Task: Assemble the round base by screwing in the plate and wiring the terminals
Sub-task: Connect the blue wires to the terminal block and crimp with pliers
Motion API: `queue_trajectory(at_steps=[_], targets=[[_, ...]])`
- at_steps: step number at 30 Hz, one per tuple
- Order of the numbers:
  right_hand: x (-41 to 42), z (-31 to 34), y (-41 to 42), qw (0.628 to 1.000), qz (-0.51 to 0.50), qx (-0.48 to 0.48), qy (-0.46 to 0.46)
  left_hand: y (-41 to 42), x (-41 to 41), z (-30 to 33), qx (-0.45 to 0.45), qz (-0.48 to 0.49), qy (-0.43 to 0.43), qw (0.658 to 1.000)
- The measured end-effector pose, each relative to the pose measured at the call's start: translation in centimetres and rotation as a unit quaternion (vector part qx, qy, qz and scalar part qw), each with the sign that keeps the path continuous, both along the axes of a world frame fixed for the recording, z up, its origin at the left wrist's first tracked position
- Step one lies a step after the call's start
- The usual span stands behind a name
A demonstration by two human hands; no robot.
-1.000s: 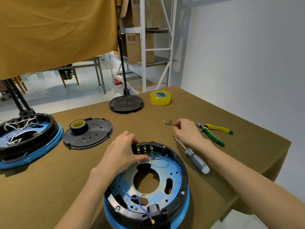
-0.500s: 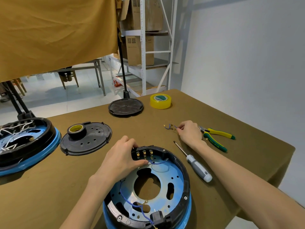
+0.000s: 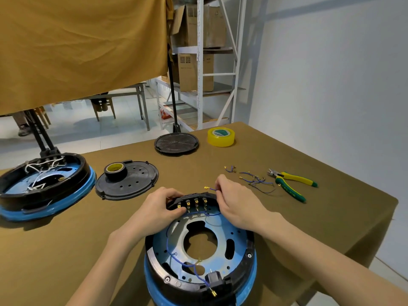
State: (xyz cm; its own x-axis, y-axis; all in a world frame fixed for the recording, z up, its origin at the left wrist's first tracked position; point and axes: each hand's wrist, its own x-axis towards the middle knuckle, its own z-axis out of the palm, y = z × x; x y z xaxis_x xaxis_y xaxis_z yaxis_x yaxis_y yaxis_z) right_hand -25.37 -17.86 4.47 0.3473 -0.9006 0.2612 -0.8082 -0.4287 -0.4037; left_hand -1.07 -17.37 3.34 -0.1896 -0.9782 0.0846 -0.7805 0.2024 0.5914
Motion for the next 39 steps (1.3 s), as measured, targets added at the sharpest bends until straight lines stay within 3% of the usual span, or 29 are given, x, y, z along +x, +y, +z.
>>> queue_trajectory(at_steps=[9, 14, 16, 20, 24, 28, 32, 34, 39], targets=[[0.4, -0.3, -1.4, 0.999, 0.006, -0.015, 0.036, 2.0, 1.4, 0.4, 0.006, -0.025, 0.038, 0.999], [1.3, -0.1, -4.1, 0.997, -0.015, -0.054, 0.048, 3.7, 0.4, 1.1, -0.084, -0.072, 0.066, 0.992], [1.6, -0.3, -4.3, 0.996, -0.033, -0.058, 0.065, 4.1, -0.3, 1.8, -0.033, -0.133, 0.067, 0.988], [1.2, -1.9, -3.6, 0.983, -0.135, -0.052, 0.114, 4.2, -1.0, 2.1, 0.052, -0.192, -0.031, 0.979], [0.4, -0.7, -4.5, 0.996, -0.063, -0.026, 0.056, 4.4, -1.5, 2.9, 0.134, -0.225, 0.035, 0.965], [2.0, 1.4, -6.0, 0.995, 0.039, -0.017, 0.093, 4.0, -2.2, 2.7, 0.106, -0.247, 0.038, 0.963], [2.1, 0.6, -4.8, 0.992, -0.034, -0.07, 0.097, 2.8, -2.3, 1.8, 0.082, -0.215, 0.059, 0.971], [1.4, -0.2, -3.9, 0.992, -0.081, -0.066, 0.068, 2.3, -2.1, 1.4, 0.068, -0.185, 0.049, 0.979], [-0.8, -0.1, -5.5, 0.983, -0.157, 0.056, -0.078, 2.4, -2.4, 0.8, 0.092, -0.182, 0.012, 0.979]])
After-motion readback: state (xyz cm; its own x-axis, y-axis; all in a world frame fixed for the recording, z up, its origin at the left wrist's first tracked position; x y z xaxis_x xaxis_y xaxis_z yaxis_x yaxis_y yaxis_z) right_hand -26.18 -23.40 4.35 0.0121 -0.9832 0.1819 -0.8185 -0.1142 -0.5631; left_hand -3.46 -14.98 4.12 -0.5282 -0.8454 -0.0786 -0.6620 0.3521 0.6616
